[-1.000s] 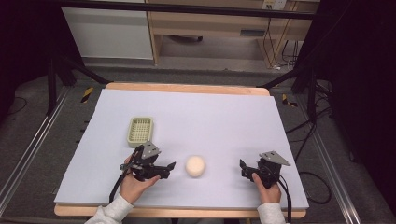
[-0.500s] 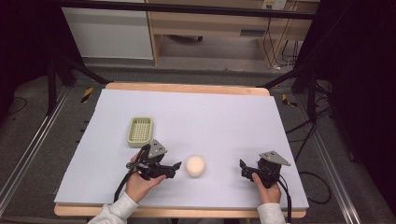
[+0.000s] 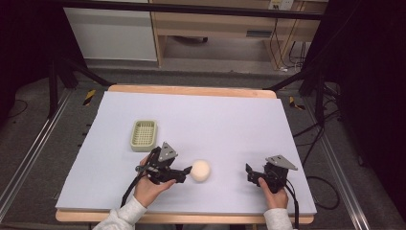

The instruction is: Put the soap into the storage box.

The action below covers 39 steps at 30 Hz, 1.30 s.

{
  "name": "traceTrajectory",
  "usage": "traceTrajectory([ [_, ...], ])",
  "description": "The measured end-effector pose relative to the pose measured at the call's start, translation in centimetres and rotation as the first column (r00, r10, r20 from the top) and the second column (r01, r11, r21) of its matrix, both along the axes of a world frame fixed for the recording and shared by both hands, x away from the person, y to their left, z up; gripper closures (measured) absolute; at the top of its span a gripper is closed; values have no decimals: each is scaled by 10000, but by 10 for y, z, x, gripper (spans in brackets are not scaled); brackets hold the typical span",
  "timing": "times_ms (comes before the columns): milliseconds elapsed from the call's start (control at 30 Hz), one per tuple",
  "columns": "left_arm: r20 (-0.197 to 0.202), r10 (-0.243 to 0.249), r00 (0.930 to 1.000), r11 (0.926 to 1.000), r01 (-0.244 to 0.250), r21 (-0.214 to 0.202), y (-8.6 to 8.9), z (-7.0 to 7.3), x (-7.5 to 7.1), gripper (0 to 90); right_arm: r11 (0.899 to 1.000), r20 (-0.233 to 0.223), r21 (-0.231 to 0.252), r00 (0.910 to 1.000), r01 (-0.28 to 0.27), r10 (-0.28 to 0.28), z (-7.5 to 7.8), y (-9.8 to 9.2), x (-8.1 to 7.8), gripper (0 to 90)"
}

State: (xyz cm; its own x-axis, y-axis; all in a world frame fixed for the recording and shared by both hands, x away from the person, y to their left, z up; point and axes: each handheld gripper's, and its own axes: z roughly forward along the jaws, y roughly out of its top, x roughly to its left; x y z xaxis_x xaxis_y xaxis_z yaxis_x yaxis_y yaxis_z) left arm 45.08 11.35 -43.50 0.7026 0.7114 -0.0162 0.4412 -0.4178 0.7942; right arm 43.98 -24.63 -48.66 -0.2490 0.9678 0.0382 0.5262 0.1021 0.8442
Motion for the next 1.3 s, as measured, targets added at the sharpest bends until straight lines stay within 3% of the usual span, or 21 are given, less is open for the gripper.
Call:
traceTrajectory([
  [733, -99, -342, 9994, 9994, 342, 3, -21, 6, 5, 174, 10000, -8, 11, 10000, 1, -1, 0, 0, 0, 42],
  [1300, -436, -575, 9974, 9981, 584, 188, -41, -6, 7, 156, 10000, -6, 17, 10000, -16, 16, 0, 0, 0, 42],
])
